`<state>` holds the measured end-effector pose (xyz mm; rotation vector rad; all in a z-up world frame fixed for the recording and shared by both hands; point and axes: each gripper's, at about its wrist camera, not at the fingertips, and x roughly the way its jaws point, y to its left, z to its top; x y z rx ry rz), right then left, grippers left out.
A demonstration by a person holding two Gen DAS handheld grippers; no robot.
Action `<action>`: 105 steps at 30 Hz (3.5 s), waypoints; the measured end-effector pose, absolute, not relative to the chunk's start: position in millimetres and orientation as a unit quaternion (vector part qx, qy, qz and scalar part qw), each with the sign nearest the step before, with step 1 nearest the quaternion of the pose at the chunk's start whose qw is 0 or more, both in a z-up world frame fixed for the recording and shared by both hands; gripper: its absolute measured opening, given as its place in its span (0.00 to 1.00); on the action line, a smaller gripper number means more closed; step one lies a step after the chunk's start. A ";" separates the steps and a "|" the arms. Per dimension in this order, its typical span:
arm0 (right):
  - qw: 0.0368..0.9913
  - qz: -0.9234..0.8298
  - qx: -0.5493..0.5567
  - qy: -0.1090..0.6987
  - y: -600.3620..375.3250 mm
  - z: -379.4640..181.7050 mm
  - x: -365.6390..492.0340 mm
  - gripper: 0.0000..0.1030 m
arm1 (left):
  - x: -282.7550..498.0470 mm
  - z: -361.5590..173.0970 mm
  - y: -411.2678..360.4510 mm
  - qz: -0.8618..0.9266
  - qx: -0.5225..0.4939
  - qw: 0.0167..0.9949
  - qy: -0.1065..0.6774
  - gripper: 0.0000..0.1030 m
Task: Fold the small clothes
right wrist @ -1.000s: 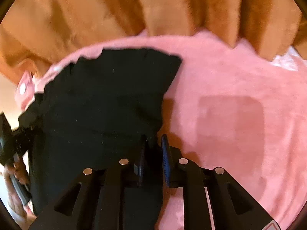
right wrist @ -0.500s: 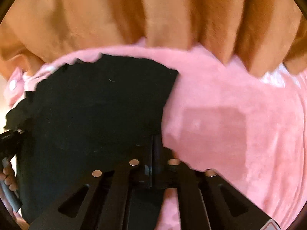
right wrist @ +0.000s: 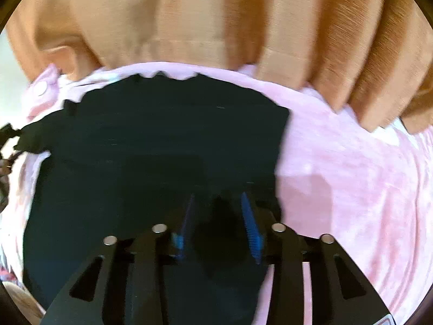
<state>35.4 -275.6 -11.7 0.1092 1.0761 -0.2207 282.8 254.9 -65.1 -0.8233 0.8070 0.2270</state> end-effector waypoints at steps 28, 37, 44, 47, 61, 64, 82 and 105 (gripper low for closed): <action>0.839 -0.144 0.090 0.516 -316.8 -23.2 40.2 0.50 | 212.4 -37.8 -101.3 -0.256 -0.152 0.835 0.462 0.24; 0.838 -0.076 0.200 0.502 -329.4 -28.4 54.3 0.53 | 220.8 -38.2 19.3 -0.129 -0.280 0.839 0.449 0.47; 0.833 -0.072 0.295 0.463 -329.6 -25.0 87.6 0.54 | 238.9 -70.9 41.3 -0.103 -0.344 0.795 0.489 0.47; 0.821 -0.069 0.307 0.476 -308.2 -31.8 105.0 0.55 | 241.3 -74.8 41.1 -0.099 -0.349 0.792 0.491 0.47; 0.848 -0.092 0.215 0.476 -311.4 0.2 50.3 0.03 | 232.7 -79.9 60.5 -0.094 -0.351 0.780 0.509 0.47; 0.829 -0.100 0.221 0.503 -329.0 -27.8 31.5 0.10 | 230.6 -82.1 60.2 -0.094 -0.352 0.782 0.505 0.47; 0.815 -0.102 0.317 0.474 -373.0 -53.6 57.8 0.58 | 243.9 -90.4 50.1 -0.094 -0.404 0.769 0.487 0.29; 0.863 -0.074 0.193 0.462 -348.9 -14.0 53.1 0.03 | 243.0 -91.0 84.3 -0.089 -0.357 0.789 0.492 0.04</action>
